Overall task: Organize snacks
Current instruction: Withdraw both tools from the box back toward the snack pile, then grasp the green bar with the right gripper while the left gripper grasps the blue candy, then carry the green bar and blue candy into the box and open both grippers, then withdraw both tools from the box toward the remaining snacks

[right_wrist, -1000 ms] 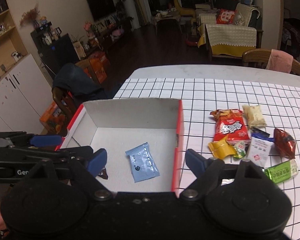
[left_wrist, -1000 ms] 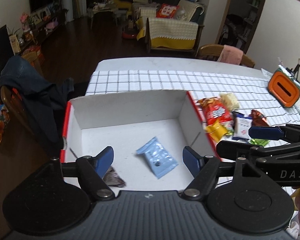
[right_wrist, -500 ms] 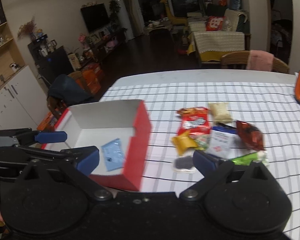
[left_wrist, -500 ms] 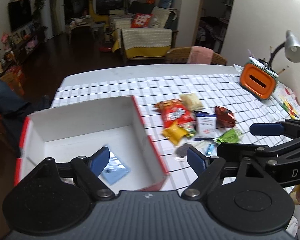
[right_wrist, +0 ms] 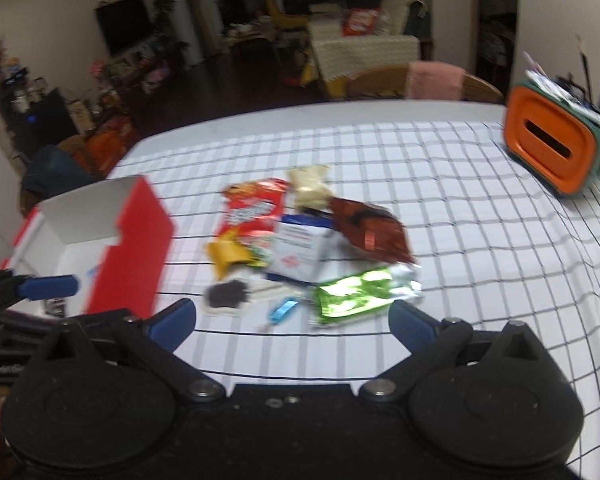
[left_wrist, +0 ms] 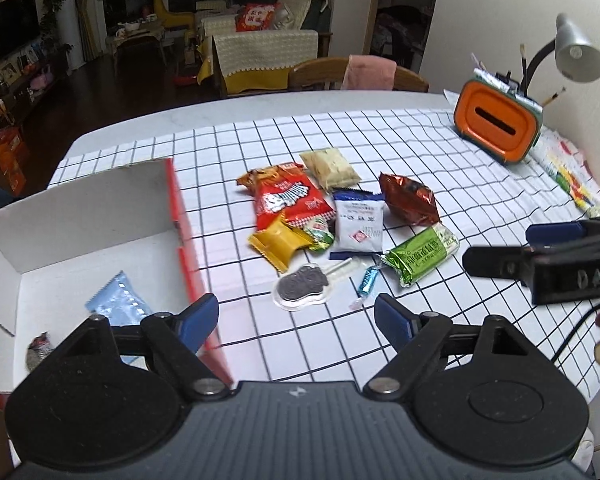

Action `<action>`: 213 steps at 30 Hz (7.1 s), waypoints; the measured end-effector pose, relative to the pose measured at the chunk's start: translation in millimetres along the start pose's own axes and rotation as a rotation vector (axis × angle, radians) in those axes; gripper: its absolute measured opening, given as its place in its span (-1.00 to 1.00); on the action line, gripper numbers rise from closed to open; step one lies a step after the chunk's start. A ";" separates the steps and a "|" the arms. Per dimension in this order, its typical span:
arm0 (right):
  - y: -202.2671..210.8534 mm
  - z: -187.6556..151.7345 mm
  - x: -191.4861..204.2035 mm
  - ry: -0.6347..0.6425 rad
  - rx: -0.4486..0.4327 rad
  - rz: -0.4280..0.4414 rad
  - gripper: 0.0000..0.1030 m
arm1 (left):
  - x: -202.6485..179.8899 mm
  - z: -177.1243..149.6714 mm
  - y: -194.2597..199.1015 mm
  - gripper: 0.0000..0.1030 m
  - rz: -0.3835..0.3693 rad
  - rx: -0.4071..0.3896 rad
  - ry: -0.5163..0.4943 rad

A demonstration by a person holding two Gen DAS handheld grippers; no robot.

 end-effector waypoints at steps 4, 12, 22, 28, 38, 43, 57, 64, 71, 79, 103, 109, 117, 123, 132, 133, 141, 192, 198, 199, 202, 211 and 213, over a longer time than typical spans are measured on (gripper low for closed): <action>-22.9 0.5 -29.4 -0.029 0.019 -0.056 1.00 | -13.5 0.3 -16.0 0.65 0.012 0.018 -0.014; -80.7 3.6 -70.1 -0.162 0.086 -0.150 0.96 | -29.9 3.3 -36.5 0.65 0.037 0.048 -0.029; -135.2 9.9 -90.1 -0.237 0.146 -0.260 0.90 | -38.1 6.6 -52.9 0.65 0.045 0.077 -0.070; -153.8 14.3 -89.1 -0.203 0.158 -0.305 0.90 | -39.0 9.1 -64.8 0.65 0.052 0.102 -0.073; -151.0 1.5 -85.5 -0.062 0.168 -0.300 0.90 | -50.5 12.7 -97.3 0.65 0.005 0.168 -0.110; -137.1 -10.8 -90.5 0.022 0.168 -0.291 0.90 | -61.3 15.2 -113.9 0.65 -0.016 0.193 -0.132; -109.0 -37.5 -107.4 -0.010 0.189 -0.187 0.28 | -67.9 15.5 -156.8 -0.08 -0.048 0.263 -0.099; -104.4 -39.7 -104.6 0.017 0.172 -0.150 -0.15 | -74.3 13.2 -163.3 -0.56 -0.058 0.268 -0.119; -100.3 -41.5 -103.6 0.030 0.157 -0.144 -0.19 | -74.0 12.9 -166.9 -0.75 -0.065 0.271 -0.101; -89.2 -41.0 -102.7 -0.010 0.142 -0.125 -0.20 | -66.4 11.4 -159.0 -0.77 -0.068 0.272 -0.039; -14.5 -24.4 -30.7 -0.023 0.077 -0.012 -0.20 | -28.4 7.6 -60.4 -0.77 -0.106 0.208 0.057; 1.4 -8.8 15.5 0.021 0.033 0.031 -0.20 | 1.5 10.4 -26.9 -0.77 -0.098 0.172 0.092; 7.3 9.2 77.7 0.083 -0.001 0.087 -0.20 | 50.4 18.2 14.5 -0.77 -0.045 0.111 0.130; 1.4 18.0 126.4 0.130 -0.012 0.122 -0.20 | 91.1 16.1 30.6 -0.77 0.002 0.096 0.160; -17.3 19.9 188.7 0.189 -0.010 0.140 -0.20 | 152.0 5.2 46.2 -0.77 0.059 0.086 0.191; -20.5 19.7 194.2 0.194 -0.009 0.141 -0.20 | 158.8 3.7 46.9 -0.77 0.065 0.087 0.193; -48.6 19.2 234.2 0.241 0.009 0.124 -0.20 | 211.8 -8.1 40.6 -0.77 0.123 0.114 0.211; -85.6 13.6 293.0 0.249 0.106 0.113 -0.06 | 253.4 -20.6 35.0 -0.65 0.106 0.139 0.147; -60.5 17.0 282.2 0.217 0.064 0.117 0.27 | 240.3 -13.8 52.7 -0.34 0.094 0.089 0.128; -56.2 17.5 280.6 0.213 0.058 0.118 0.27 | 238.1 -12.8 55.6 -0.19 0.089 0.082 0.127; -45.0 18.5 275.7 0.199 0.040 0.116 0.34 | 231.2 -9.6 65.2 0.18 0.080 0.048 0.130; -17.8 22.5 251.2 0.156 -0.003 0.120 0.63 | 201.3 -1.2 83.9 0.32 0.063 -0.011 0.083; -11.6 22.0 242.8 0.150 -0.008 0.120 0.66 | 192.3 0.9 87.0 0.35 0.058 -0.023 0.077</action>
Point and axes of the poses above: each gripper's, at about its wrist camera, not at the fingertips, and y roughly against the way its jaws point, x to its left, z to its top, the point moved 6 cm from there along -y, roughly the way its jaws point, and after that the axes turned 1 degree about -z, right-handed, at the moved point
